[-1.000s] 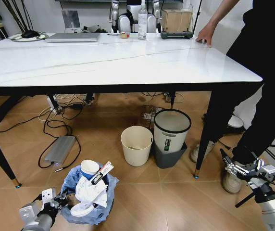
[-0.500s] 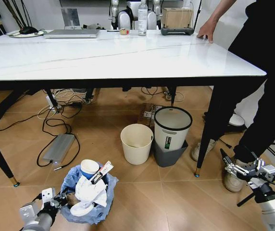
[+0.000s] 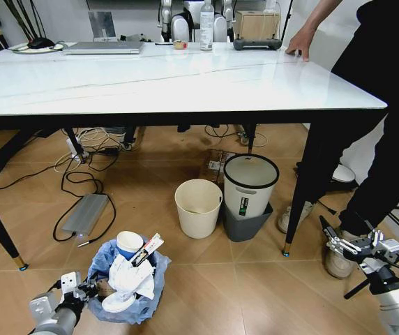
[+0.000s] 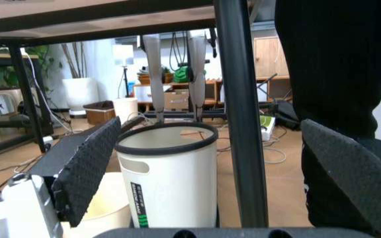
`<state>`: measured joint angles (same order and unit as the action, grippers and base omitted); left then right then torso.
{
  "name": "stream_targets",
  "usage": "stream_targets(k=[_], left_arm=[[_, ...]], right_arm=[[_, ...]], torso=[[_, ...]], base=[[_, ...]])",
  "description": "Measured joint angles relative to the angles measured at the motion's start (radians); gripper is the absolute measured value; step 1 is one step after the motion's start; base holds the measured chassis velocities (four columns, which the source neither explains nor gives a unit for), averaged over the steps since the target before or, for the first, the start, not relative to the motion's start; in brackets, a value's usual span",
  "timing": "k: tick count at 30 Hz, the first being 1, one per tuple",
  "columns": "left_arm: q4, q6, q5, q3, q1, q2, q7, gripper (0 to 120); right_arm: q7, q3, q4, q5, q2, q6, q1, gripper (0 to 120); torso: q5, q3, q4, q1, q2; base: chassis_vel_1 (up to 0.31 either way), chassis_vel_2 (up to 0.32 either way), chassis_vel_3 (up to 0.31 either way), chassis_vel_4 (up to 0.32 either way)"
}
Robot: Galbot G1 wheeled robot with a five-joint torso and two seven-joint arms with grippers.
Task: Pick up the trash bin and place the trash from the table into it.
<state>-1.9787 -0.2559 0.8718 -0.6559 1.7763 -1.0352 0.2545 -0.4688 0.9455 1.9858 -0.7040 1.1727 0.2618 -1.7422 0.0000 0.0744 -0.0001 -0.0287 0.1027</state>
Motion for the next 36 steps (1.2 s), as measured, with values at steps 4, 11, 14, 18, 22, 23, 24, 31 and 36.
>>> stream_targets(k=[4,11,14,18,22,23,24,31,36], left_arm=[[0.015,0.0,0.0,0.003,-0.015,0.0,0.0,0],[0.053,0.0,0.0,0.011,-0.045,0.001,0.0,0],[0.073,0.0,-0.002,0.016,-0.059,0.0,0.0,0],[0.092,0.003,-0.007,0.021,-0.072,-0.003,-0.001,0],[0.112,0.008,-0.014,0.027,-0.083,-0.005,-0.004,0],[0.112,0.008,-0.014,0.027,-0.083,-0.005,-0.004,0],[0.113,0.008,-0.014,0.027,-0.083,-0.005,-0.005,0],[0.119,0.009,-0.017,0.027,-0.089,-0.006,-0.009,0],[0.12,0.009,-0.02,0.025,-0.089,-0.007,-0.011,0]], right_arm=[[0.0,0.0,0.0,0.0,0.0,0.0,0.0,100],[0.0,0.0,0.0,0.0,0.0,0.0,0.0,100],[0.0,0.0,0.0,0.0,0.0,0.0,0.0,100],[0.0,0.0,0.0,0.0,0.0,0.0,0.0,100],[0.0,0.0,0.0,0.0,0.0,0.0,0.0,100],[0.0,0.0,0.0,0.0,0.0,0.0,0.0,100],[0.0,0.0,0.0,0.0,0.0,0.0,0.0,100],[0.0,0.0,0.0,0.0,0.0,0.0,0.0,100],[0.0,0.0,0.0,0.0,0.0,0.0,0.0,100]], torso=[[-0.0001,0.001,-0.0001,0.0,0.001],[-0.0001,0.002,0.0,-0.001,0.003],[-0.0001,0.003,-0.0001,-0.001,0.004],[-0.0001,0.003,0.0,-0.001,0.004],[-0.0001,0.004,-0.0001,-0.001,0.005],[-0.0001,0.004,-0.0001,-0.001,0.005],[-0.0001,0.004,0.0,-0.001,0.005],[0.0,0.004,-0.0001,-0.002,0.006],[0.0,0.005,-0.0001,-0.002,0.006]], base=[[0.0,0.0,0.0,0.0],[0.0,0.0,0.0,0.0],[0.0,0.0,0.0,0.0],[0.0,0.0,0.0,0.0],[0.0,0.0,0.0,0.0],[0.0,0.0,0.0,0.0],[0.0,0.0,0.0,0.0],[0.0,0.0,0.0,0.0],[0.0,0.0,0.0,0.0]])
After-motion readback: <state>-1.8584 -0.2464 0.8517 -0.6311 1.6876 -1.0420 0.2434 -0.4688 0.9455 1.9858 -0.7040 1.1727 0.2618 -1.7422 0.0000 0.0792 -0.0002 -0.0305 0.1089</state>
